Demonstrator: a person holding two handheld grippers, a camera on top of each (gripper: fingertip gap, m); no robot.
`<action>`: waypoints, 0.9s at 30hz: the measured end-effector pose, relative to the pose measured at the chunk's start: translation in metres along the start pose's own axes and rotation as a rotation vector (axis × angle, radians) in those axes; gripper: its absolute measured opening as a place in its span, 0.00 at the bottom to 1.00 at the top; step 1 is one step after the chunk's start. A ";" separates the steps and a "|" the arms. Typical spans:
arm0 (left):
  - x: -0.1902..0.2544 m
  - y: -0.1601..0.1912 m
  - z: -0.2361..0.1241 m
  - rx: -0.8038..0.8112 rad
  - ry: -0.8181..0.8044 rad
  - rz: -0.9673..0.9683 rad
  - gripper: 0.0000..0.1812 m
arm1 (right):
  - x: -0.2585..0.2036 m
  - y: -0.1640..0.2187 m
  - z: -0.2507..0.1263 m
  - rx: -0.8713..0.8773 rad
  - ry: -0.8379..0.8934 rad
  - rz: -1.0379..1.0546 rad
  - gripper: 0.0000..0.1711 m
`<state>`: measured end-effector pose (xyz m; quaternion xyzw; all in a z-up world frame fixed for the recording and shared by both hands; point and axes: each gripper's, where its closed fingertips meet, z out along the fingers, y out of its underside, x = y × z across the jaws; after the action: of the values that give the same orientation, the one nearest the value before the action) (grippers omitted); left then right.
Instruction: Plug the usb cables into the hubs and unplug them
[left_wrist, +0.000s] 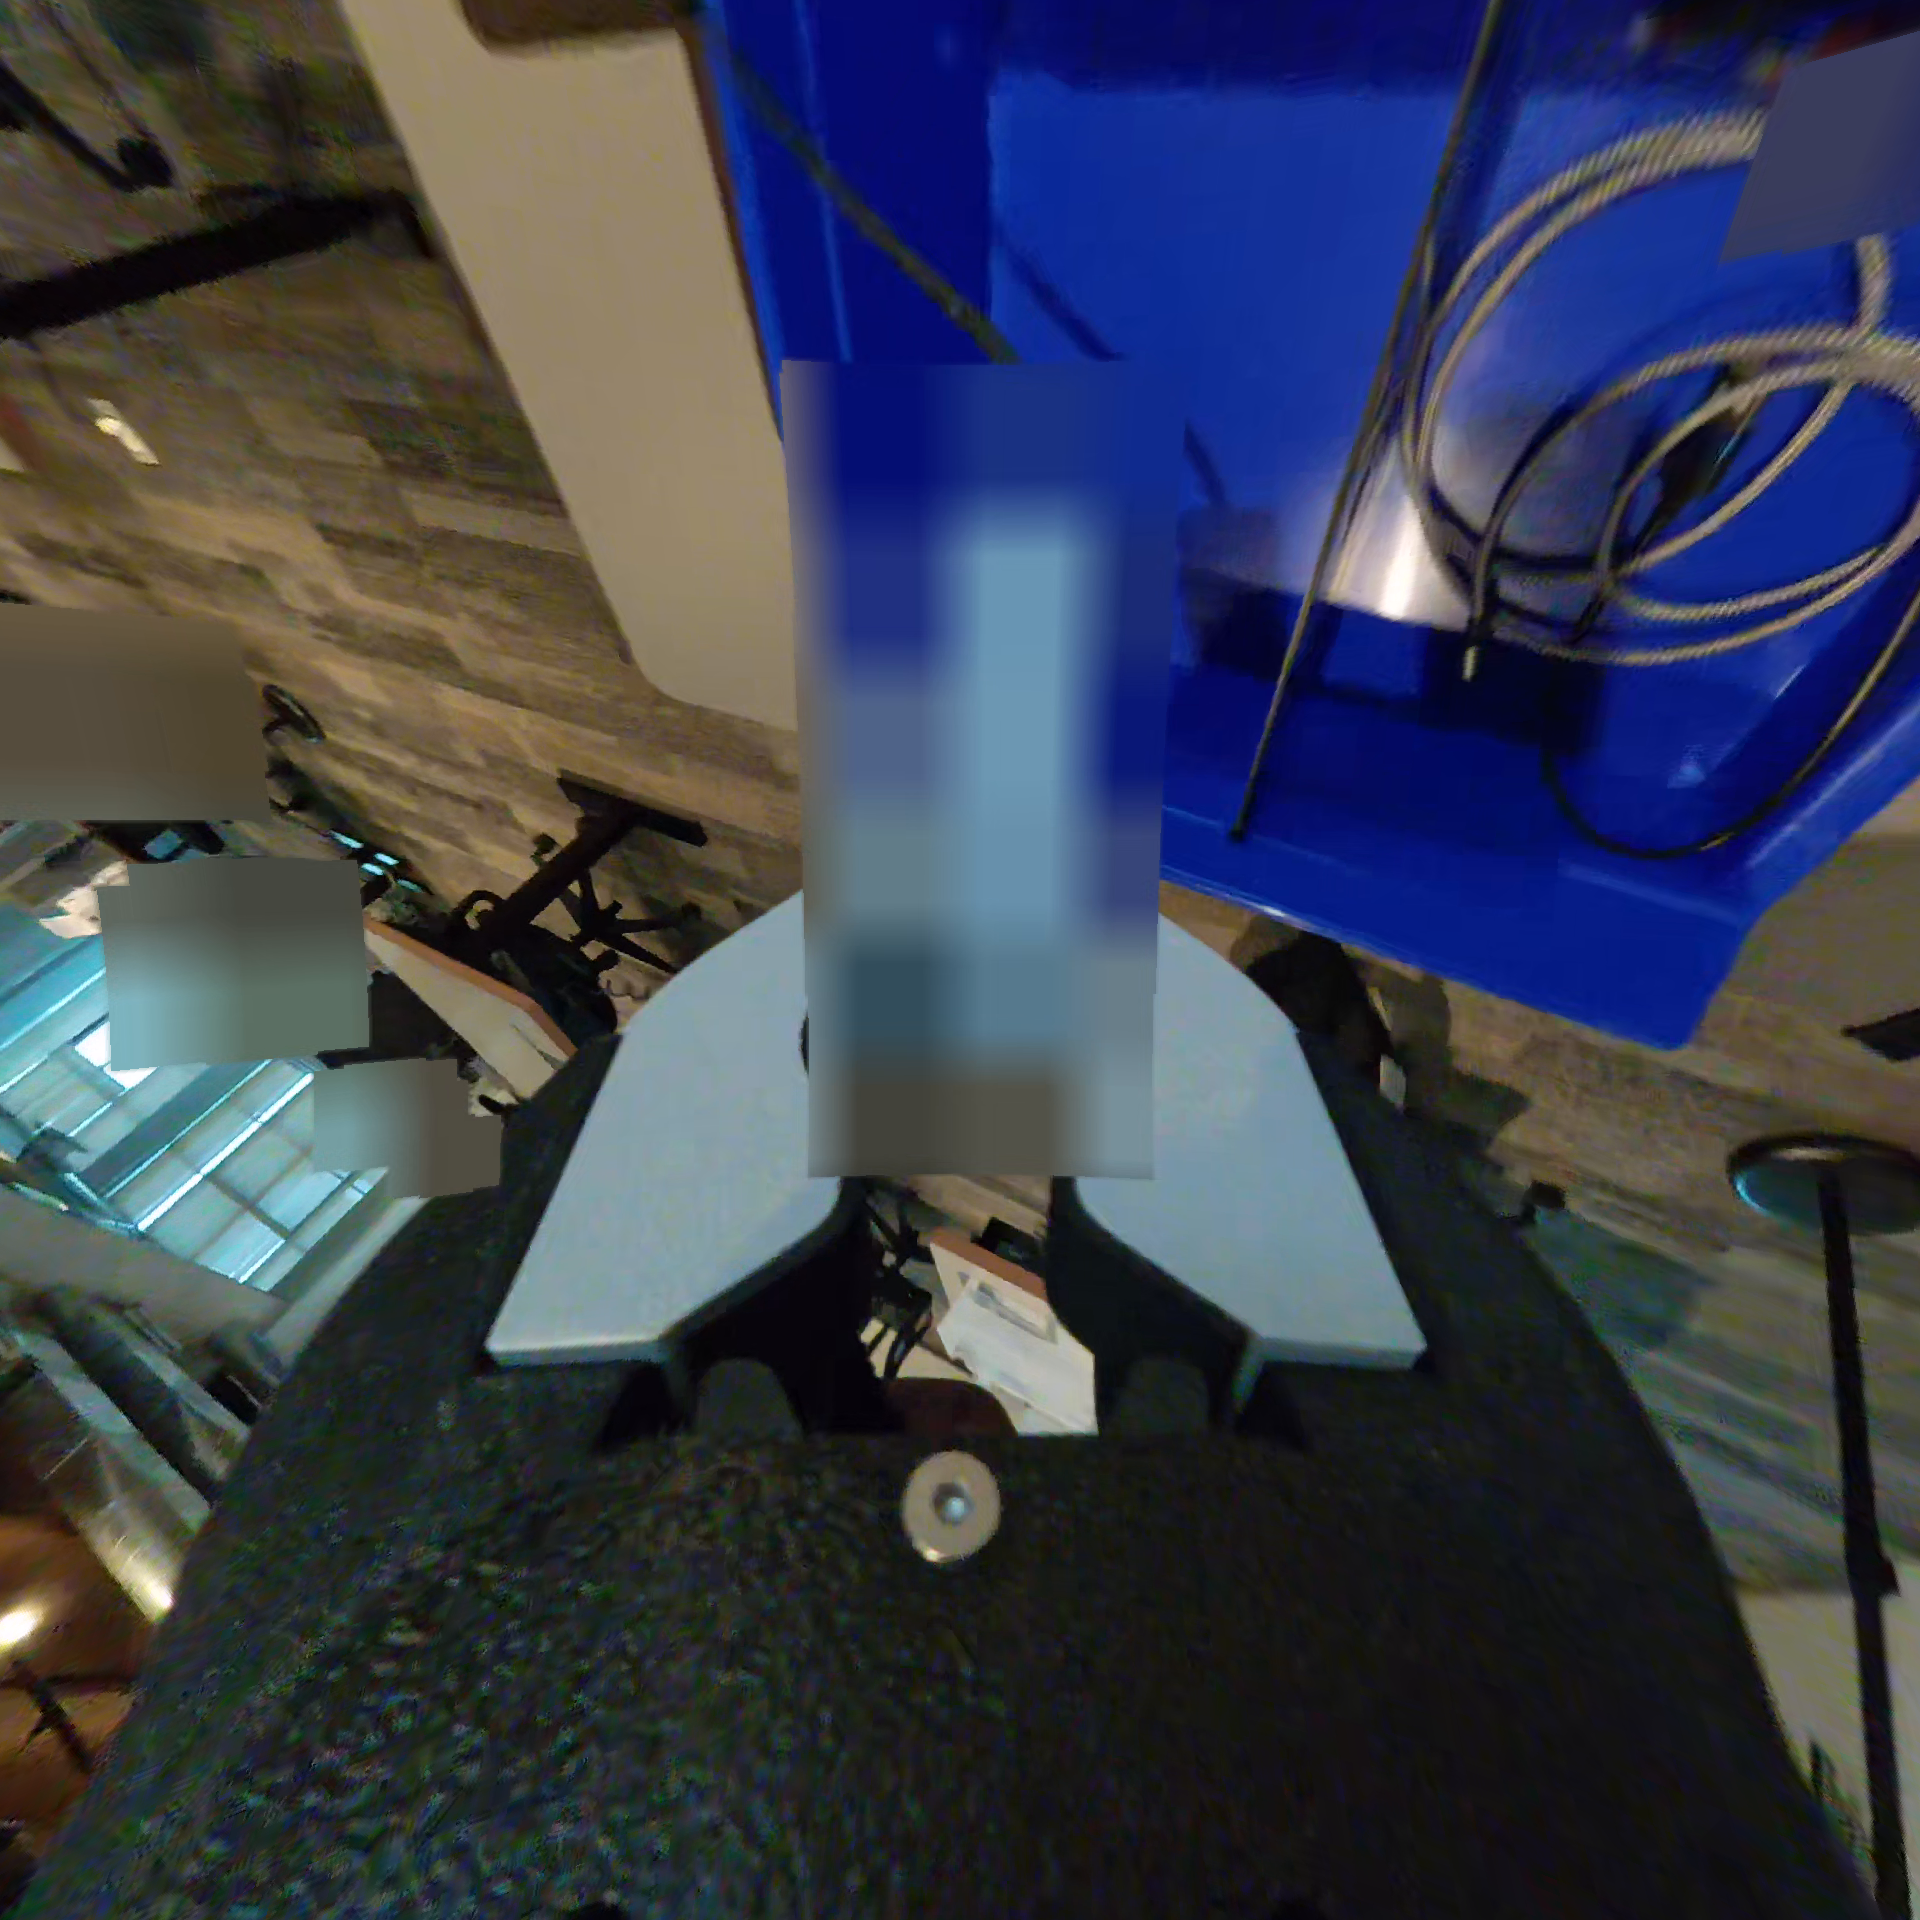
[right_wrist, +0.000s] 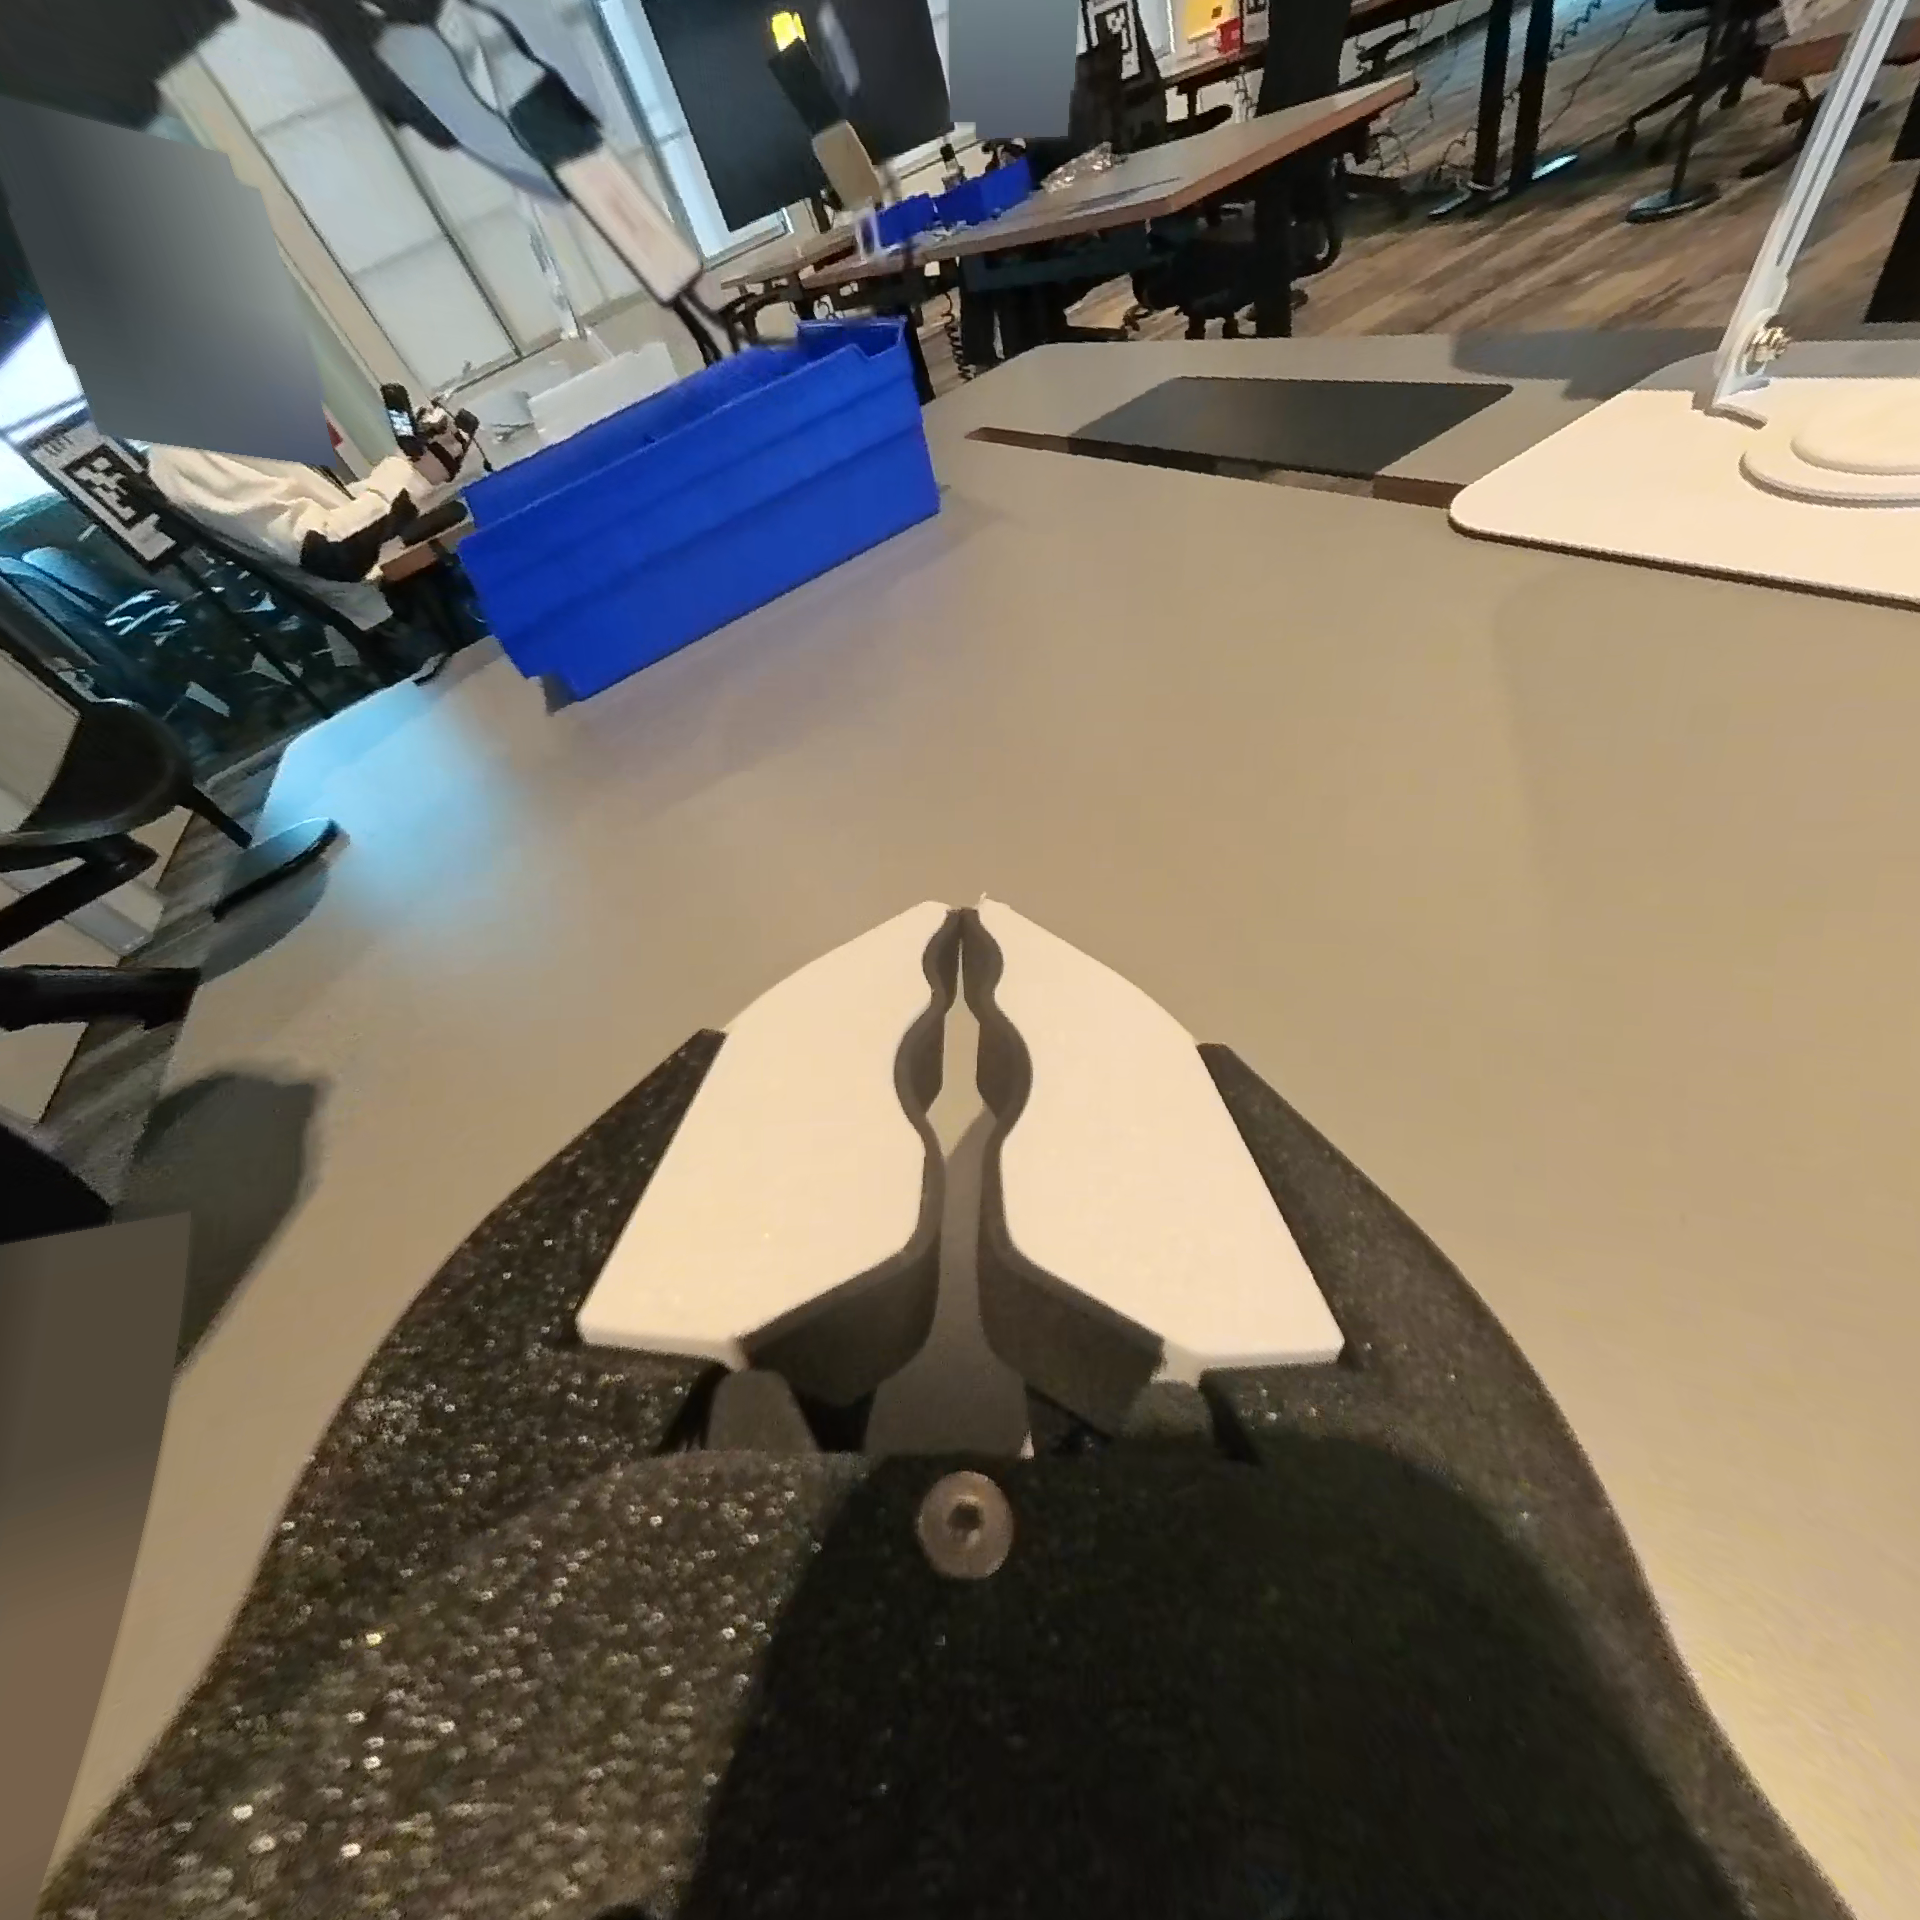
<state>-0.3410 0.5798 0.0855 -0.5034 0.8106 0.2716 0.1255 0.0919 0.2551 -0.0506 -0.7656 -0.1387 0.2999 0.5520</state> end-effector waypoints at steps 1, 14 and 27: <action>-0.003 -0.009 -0.015 0.023 -0.026 -0.010 0.21 | -0.001 0.000 0.000 0.003 -0.004 -0.002 0.00; 0.089 -0.301 -0.099 0.549 0.184 0.004 0.20 | -0.002 -0.009 -0.011 0.083 -0.010 0.006 0.00; 0.215 -0.407 -0.029 0.568 0.588 -0.165 0.21 | -0.004 -0.007 -0.010 0.067 -0.006 -0.006 0.00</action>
<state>-0.0780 0.2614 -0.1210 -0.5680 0.8117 -0.1289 0.0438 0.0962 0.2477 -0.0412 -0.7453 -0.1325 0.3051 0.5779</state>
